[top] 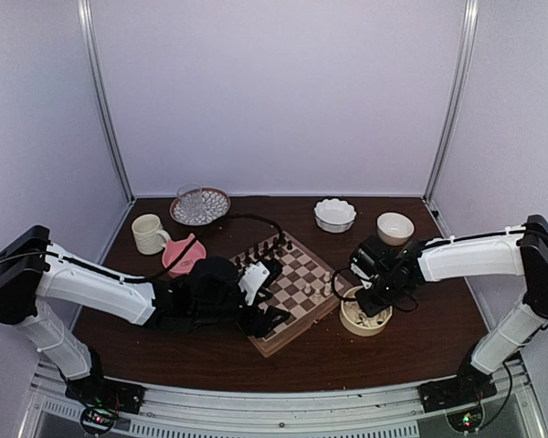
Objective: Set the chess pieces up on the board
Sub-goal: Pick up the chess pile from the storage box.
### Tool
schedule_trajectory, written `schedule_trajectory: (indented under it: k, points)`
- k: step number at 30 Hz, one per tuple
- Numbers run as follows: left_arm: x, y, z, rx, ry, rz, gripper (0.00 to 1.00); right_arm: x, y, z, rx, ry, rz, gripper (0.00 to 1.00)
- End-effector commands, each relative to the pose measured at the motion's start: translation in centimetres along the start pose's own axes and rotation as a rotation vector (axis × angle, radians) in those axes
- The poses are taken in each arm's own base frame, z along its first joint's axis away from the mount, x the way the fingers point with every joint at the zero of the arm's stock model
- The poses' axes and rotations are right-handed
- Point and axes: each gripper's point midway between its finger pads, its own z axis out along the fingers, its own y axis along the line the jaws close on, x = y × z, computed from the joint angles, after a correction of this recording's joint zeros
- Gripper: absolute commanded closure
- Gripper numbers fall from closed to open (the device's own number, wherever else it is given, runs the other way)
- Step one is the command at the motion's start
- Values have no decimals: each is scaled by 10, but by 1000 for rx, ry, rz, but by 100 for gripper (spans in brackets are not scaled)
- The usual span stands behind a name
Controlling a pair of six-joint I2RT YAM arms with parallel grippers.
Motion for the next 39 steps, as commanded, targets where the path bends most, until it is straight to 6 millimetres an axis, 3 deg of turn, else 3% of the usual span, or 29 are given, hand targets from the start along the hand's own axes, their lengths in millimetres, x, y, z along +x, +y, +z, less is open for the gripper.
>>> schedule_trajectory:
  k: [1, 8, 12, 27, 33, 37, 39]
  points:
    - [-13, -8, 2, 22, -26, 20, 29, -2, 2, 8, 10, 38, -18, 67]
    - [-13, -10, 1, 25, -25, 25, 29, 1, 5, 18, 25, 74, -31, 67]
    - [-13, -10, 2, 23, -24, 27, 29, -2, 9, 11, -4, 47, -34, 77]
    - [-13, -14, 2, 39, -27, 29, 29, -28, 17, -59, -182, -275, -1, 86]
    - [-19, -37, -5, 176, -70, 20, 30, -34, 50, -97, -417, -428, -51, 89]
    - [-22, -41, -7, 197, -82, 20, 30, -34, 29, -102, -311, -474, -16, 91]
    - [-21, -40, -7, 193, -84, 18, 30, -36, 35, -106, -351, -486, -26, 92]
